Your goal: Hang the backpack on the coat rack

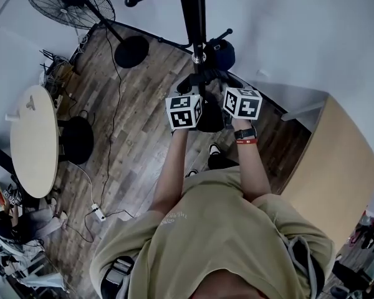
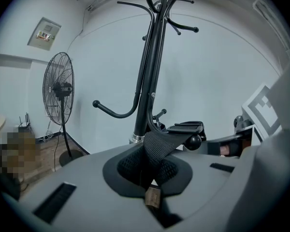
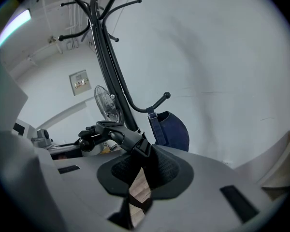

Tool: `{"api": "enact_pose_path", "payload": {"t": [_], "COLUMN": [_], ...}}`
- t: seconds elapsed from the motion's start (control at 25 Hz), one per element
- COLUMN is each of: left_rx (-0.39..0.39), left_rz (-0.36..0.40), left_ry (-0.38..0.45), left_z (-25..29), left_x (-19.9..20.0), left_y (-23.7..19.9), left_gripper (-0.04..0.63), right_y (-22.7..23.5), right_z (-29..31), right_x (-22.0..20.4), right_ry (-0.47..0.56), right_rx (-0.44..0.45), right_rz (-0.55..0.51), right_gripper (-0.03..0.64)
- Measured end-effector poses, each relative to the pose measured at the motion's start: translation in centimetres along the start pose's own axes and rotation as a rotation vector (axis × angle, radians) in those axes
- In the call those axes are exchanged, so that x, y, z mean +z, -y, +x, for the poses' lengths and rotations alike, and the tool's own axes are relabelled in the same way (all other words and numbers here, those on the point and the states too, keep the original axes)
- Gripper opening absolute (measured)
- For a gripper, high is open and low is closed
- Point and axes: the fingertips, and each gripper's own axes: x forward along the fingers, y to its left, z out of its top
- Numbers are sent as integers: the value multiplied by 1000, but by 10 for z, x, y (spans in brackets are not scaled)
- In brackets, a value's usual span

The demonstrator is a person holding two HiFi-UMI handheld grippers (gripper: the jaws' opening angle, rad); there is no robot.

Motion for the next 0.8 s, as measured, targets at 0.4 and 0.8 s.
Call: {"api": "enact_pose_path", "payload": {"t": [0.4, 0.8], "left_rx": [4, -69], "left_rz": [-16, -7], "left_ry": [-31, -63], "left_z": [3, 2], "left_x": [-22, -42], "left_y": [0, 22], "left_gripper": [25, 25], "right_y": [-10, -24], "right_z": [9, 9], "right_x": [-24, -44], "right_ry": [-50, -92], "right_rx": [49, 125], "right_rz": [0, -9], "right_gripper": [71, 81]}}
